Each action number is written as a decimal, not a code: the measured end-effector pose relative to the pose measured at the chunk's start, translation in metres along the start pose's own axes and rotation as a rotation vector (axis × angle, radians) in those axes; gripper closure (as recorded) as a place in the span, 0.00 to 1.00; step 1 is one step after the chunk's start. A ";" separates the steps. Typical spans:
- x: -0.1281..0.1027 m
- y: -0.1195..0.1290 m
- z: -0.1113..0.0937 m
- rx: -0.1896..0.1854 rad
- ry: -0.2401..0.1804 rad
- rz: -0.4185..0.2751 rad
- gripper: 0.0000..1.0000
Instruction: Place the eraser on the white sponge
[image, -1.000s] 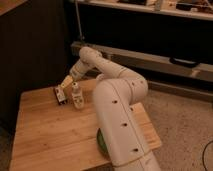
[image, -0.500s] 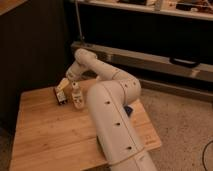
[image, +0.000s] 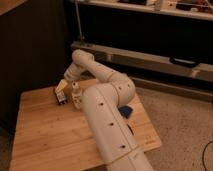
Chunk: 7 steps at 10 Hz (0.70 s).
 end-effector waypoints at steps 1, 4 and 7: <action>0.001 -0.001 0.004 0.000 0.009 -0.002 0.20; 0.007 -0.006 0.015 -0.016 0.021 0.007 0.20; 0.012 -0.010 0.025 -0.043 0.022 0.010 0.20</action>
